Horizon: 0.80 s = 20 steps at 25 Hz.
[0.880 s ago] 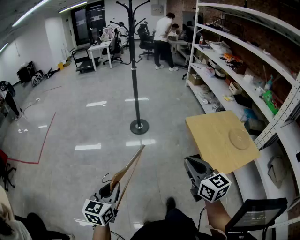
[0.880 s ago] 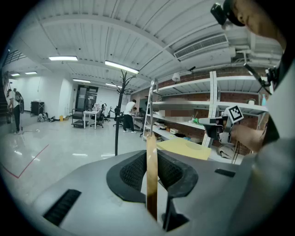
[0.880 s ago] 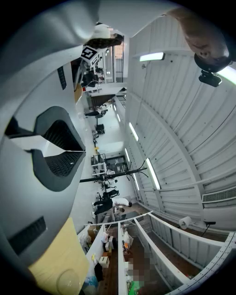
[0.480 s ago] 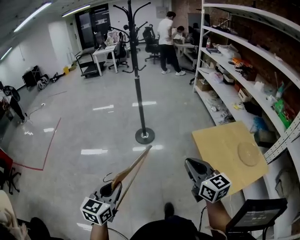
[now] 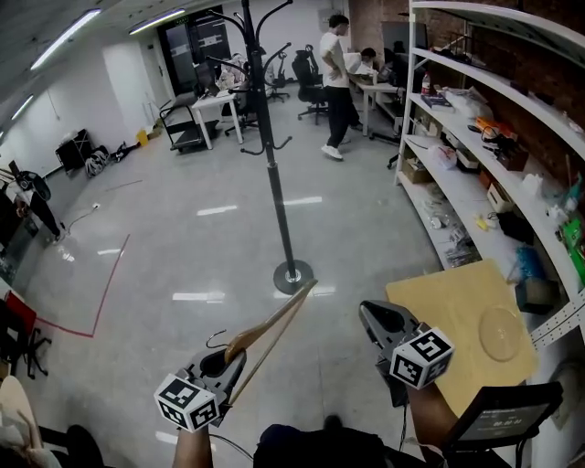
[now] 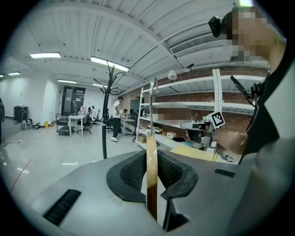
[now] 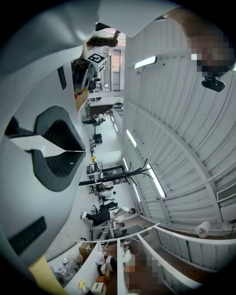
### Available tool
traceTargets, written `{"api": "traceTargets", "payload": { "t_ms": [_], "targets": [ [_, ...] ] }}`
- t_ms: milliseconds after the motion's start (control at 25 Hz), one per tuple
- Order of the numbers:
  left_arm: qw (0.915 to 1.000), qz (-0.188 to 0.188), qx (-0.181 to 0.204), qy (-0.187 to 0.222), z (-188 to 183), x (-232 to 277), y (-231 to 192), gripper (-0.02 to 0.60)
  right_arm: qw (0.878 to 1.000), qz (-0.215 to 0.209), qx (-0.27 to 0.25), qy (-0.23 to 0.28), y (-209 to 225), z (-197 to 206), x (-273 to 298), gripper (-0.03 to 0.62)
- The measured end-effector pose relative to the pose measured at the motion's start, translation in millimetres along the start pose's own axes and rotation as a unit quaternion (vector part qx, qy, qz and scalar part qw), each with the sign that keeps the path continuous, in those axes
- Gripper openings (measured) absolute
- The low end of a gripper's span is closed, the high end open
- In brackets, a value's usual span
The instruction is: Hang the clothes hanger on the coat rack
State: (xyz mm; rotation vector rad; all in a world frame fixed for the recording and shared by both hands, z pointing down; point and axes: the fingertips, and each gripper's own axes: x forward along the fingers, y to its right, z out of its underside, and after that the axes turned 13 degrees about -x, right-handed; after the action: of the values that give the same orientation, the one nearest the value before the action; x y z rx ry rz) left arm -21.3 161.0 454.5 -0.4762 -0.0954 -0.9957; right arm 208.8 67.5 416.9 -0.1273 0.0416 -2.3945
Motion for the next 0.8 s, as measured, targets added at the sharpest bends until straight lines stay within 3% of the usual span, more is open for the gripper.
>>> {"api": "traceTargets", "payload": {
  "t_ms": [360,800],
  "targets": [
    [0.9981,0.044,0.029,-0.032,-47,52,-44,0.051,1.0,-0.002,0.008,0.005,33,0,71,0.006],
    [0.989,0.122,0.068,-0.048,-123,126,-140,0.051,1.0,0.013,-0.025,0.004,64,-25,199,0.008]
  ]
}}
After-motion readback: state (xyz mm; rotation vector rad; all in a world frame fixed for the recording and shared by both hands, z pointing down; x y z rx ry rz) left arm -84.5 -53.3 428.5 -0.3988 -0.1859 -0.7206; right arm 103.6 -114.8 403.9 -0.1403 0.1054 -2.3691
